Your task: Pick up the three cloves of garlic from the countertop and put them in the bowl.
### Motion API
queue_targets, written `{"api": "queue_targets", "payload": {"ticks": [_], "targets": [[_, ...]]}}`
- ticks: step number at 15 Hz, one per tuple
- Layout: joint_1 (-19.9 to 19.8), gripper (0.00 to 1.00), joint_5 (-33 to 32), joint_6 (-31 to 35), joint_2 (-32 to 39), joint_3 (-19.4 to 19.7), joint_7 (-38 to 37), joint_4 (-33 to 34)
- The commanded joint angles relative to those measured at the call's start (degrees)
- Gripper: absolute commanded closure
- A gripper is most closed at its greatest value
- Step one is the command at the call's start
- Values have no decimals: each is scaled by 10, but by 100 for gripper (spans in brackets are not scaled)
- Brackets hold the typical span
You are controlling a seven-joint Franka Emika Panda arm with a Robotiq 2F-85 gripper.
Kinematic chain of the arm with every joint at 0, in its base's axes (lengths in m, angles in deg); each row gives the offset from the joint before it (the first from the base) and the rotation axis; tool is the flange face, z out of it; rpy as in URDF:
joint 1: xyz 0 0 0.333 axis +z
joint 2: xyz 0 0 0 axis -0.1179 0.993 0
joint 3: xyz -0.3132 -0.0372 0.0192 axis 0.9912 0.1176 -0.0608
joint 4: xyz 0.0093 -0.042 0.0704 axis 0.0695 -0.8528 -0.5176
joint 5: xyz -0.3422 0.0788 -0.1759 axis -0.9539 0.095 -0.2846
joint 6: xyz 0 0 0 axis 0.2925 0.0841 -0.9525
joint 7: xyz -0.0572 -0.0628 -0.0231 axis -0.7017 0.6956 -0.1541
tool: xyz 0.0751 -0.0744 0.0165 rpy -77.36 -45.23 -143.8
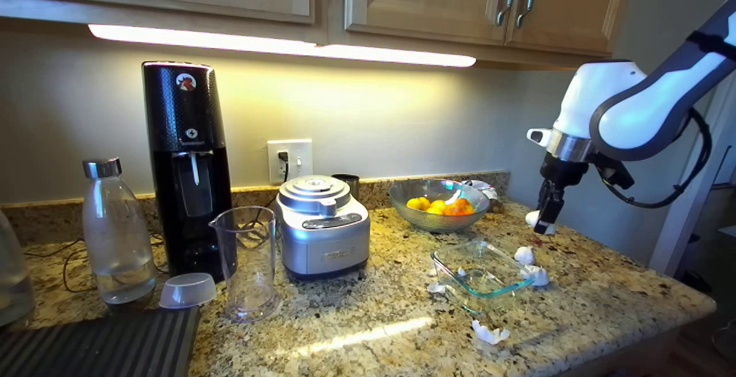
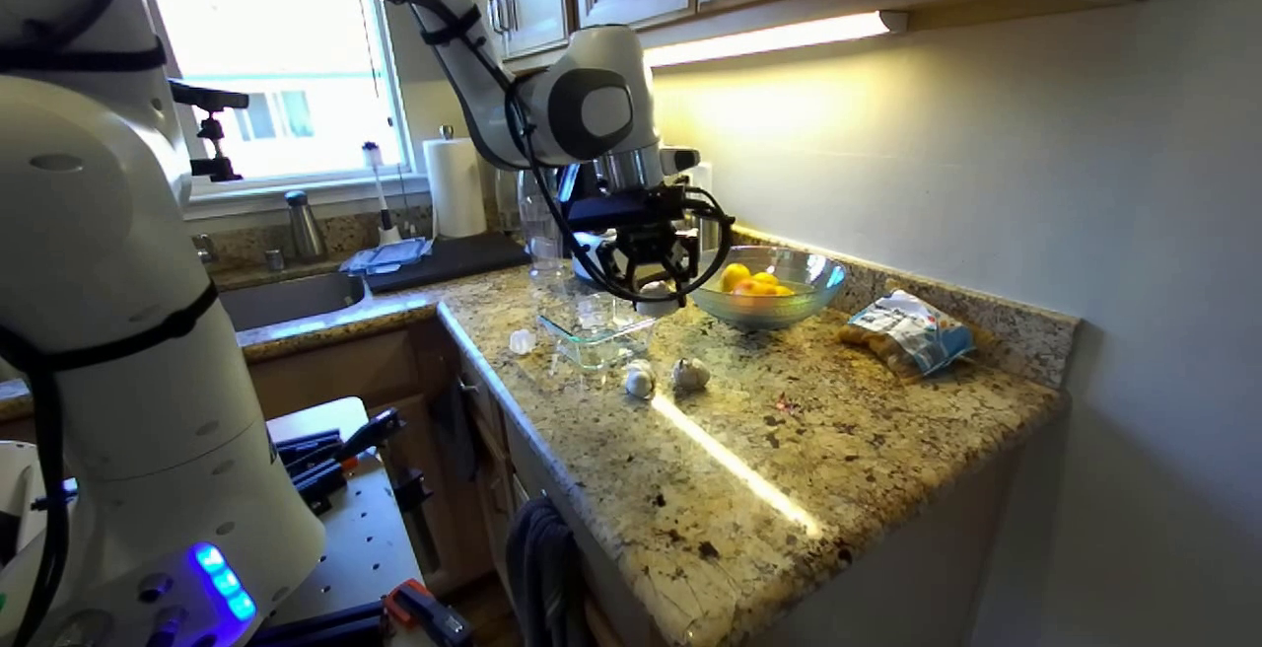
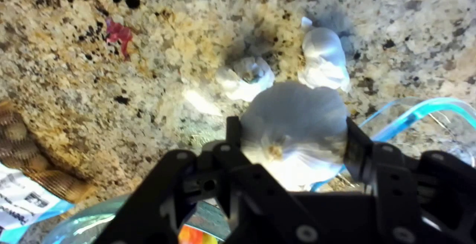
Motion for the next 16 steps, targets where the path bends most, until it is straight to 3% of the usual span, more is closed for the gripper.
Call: {"api": "queue_targets", "payload": {"ticks": [1, 8, 16], "targets": [[30, 61, 23, -2, -24, -21, 19, -16], [71, 61, 63, 29, 24, -75, 56, 5], [61, 61, 37, 73, 118, -109, 70, 44]]}}
